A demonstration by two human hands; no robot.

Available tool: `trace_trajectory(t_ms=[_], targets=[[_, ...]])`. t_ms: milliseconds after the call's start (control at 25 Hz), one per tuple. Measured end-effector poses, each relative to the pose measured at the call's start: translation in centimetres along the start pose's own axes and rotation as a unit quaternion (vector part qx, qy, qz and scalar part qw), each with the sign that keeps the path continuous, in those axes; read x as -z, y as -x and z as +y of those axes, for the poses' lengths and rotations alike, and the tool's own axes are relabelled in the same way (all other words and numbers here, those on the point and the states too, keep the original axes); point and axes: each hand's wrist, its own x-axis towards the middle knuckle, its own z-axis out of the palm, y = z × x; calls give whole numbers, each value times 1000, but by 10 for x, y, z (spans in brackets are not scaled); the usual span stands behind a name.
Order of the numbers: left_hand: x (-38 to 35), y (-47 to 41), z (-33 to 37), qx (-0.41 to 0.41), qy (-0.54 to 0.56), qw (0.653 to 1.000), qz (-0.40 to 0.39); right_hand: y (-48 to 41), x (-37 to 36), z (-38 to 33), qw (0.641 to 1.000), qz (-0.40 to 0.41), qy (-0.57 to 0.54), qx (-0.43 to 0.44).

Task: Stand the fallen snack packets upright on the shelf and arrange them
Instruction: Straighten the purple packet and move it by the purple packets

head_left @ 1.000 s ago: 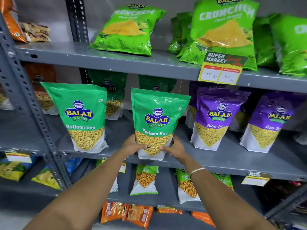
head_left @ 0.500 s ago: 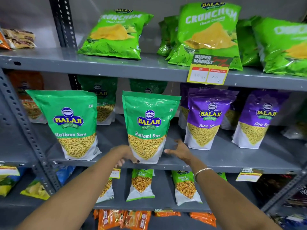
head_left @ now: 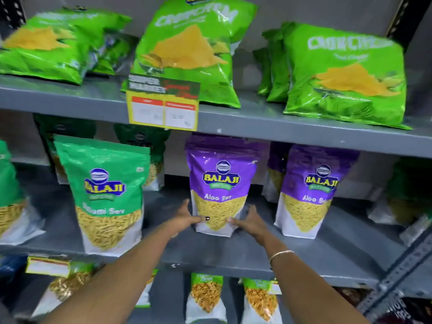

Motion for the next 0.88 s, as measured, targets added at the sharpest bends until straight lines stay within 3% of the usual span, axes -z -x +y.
trace_trajectory(t_ms=[80,200,640,880], targets=[[-10,-4,-1,-3,50,999,17,-4,-3,-1,992,-64,-104,34],[-18,7,-2,1,65,996,55,1,-8,3,986,-85,-129,62],[-17,57,-11,3,-107,993,59,68,2,13,992,-74,-98,31],[-18,68,-11,5,-115,991,61,81,1,10,990,-84,-107,40]])
